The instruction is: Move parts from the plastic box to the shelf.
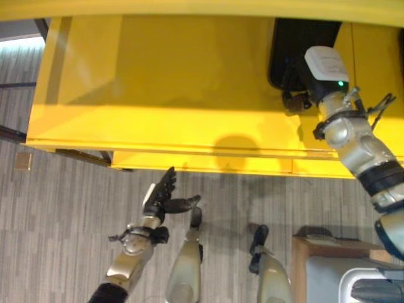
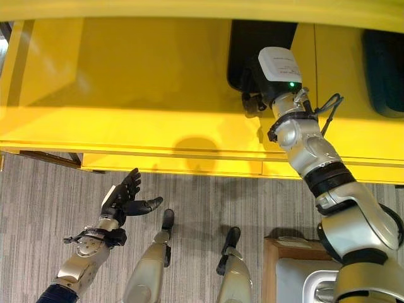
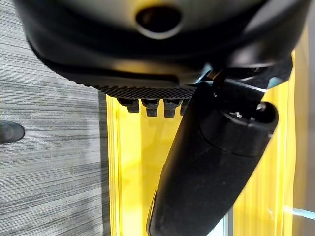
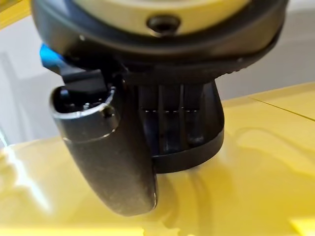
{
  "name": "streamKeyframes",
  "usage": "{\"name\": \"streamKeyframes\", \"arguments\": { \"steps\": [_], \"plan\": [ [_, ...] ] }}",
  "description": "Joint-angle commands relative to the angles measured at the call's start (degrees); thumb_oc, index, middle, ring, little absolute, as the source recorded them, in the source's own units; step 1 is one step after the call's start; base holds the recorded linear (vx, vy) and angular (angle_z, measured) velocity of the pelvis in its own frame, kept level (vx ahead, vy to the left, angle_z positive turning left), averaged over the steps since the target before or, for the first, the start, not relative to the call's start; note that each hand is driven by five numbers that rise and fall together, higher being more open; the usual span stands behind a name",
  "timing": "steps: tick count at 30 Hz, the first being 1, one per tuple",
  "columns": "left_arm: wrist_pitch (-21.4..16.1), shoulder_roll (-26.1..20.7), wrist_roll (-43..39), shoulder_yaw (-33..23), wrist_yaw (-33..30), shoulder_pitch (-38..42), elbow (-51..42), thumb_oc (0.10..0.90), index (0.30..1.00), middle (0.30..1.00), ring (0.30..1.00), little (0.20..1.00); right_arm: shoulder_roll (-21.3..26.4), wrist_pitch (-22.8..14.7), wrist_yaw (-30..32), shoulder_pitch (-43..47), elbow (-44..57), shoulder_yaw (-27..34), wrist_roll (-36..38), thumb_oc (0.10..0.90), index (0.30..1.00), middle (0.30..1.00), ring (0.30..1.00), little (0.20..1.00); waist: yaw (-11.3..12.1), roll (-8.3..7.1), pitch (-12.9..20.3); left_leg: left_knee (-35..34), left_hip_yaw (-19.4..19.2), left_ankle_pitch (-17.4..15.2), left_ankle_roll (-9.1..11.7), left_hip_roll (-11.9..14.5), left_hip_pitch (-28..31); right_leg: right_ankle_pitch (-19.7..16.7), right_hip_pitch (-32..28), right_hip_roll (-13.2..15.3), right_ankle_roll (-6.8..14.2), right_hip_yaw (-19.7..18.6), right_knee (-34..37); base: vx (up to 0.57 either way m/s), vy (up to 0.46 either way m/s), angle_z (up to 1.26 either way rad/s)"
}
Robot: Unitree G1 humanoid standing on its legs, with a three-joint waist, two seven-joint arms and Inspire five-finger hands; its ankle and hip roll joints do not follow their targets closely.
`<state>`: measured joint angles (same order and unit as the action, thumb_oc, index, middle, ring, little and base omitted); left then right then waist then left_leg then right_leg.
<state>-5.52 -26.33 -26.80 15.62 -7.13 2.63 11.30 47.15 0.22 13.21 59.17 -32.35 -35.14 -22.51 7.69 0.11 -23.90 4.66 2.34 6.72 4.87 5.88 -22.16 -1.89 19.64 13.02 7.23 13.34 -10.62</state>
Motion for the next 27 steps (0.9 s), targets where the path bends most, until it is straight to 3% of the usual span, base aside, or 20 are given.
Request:
{"name": "streamKeyframes", "arguments": {
  "steps": [1, 17, 27],
  "plan": [
    [-5.7, -2.4, -1.3, -1.9, -0.1, -1.1, -4.4, 0.900, 1.000, 1.000, 1.000, 1.000, 5.0, -1.2, -2.7, -3.1, 1.9, -2.9, -2.9, 0.400, 0.300, 0.300, 0.300, 0.300, -0.7, -2.22, 1.2, 3.7, 0.1, -3.8, -0.4, 2.9, 0.4, -3.0, 0.6, 2.9, 0.9, -2.9, 0.4, 0.00, 0.000, 0.00],
    [-6.0, -3.1, -0.8, -2.5, 0.9, -2.0, -4.5, 0.900, 1.000, 1.000, 1.000, 1.000, 11.0, -3.8, -5.7, -9.6, 7.3, -1.8, -2.8, 0.400, 0.300, 0.300, 0.300, 0.300, -1.6, -3.15, 1.4, 3.4, -0.2, -3.7, 0.0, 3.4, 0.7, -2.9, 0.5, 2.7, 1.0, -2.9, 0.6, 0.00, 0.000, 0.00],
    [-5.9, -3.6, -0.9, -2.8, 1.0, -2.0, -4.7, 0.900, 1.000, 1.000, 1.000, 1.000, 11.1, -3.9, -6.4, -9.0, 8.4, -2.2, -2.4, 0.400, 0.300, 0.300, 0.300, 0.300, -1.6, -3.46, 1.6, 3.3, -0.4, -3.6, 0.1, 3.6, 0.8, -3.0, 0.5, 2.4, 1.1, -3.0, 0.7, 0.00, 0.000, 0.00]
  ]
}}
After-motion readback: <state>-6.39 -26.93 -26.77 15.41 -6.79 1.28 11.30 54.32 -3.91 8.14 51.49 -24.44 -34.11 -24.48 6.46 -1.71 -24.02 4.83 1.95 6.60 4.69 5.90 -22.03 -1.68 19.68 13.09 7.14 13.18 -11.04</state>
